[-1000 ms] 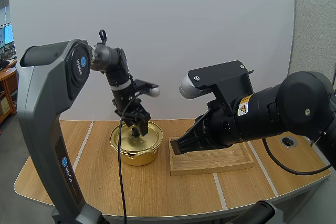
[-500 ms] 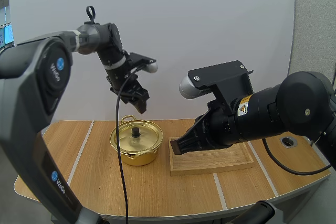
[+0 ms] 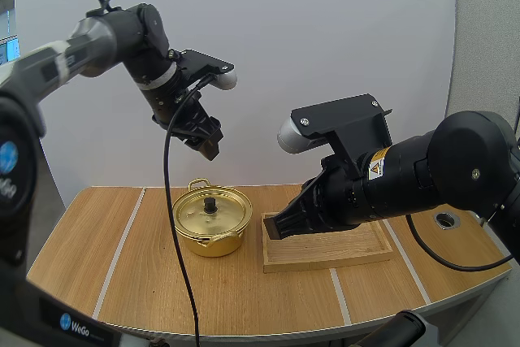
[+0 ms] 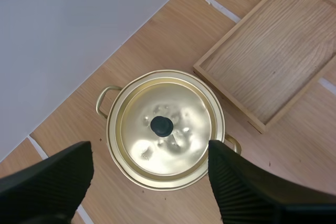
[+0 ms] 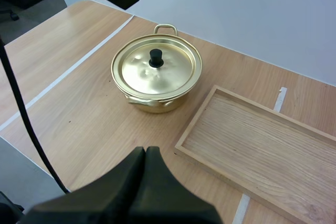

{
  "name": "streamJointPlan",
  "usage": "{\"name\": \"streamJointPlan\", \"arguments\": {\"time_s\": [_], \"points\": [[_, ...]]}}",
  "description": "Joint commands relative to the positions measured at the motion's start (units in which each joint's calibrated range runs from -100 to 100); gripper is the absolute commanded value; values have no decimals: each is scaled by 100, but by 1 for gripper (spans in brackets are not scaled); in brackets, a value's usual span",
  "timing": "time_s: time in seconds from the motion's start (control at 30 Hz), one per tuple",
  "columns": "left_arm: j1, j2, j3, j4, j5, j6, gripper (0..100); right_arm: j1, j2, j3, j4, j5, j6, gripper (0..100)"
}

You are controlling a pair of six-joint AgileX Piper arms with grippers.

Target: Open the pot, put the grape inside, and close it

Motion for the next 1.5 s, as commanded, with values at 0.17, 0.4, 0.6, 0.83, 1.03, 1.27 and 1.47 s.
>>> {"name": "streamJointPlan", "arguments": {"time_s": [0.17, 0.4, 0.6, 0.83, 1.03, 1.27, 1.47], "points": [[-8, -1024, 592, 3, 0, -208, 100, -25, -46, 10, 16, -29, -41, 0], [-8, -1880, 847, 3, 0, -551, 99, -25, -46, 10, 16, -29, -41, 0], [-8, -2607, 895, 3, 0, -698, 58, -25, -46, 10, 28, 157, -41, 0], [-8, -3560, 895, -43, 0, -698, 0, -78, -321, 10, 28, 209, -41, 0], [-8, -4231, 895, -358, 0, -995, 0, -125, -696, 10, 194, 307, -41, 0], [-8, -4969, 1194, -575, 0, -1154, 0, -232, -1068, 10, 194, 668, 66, 0], [-8, -5860, 2208, -575, 0, -1394, 0, -377, -1479, 10, 194, 708, 144, 0]]}}
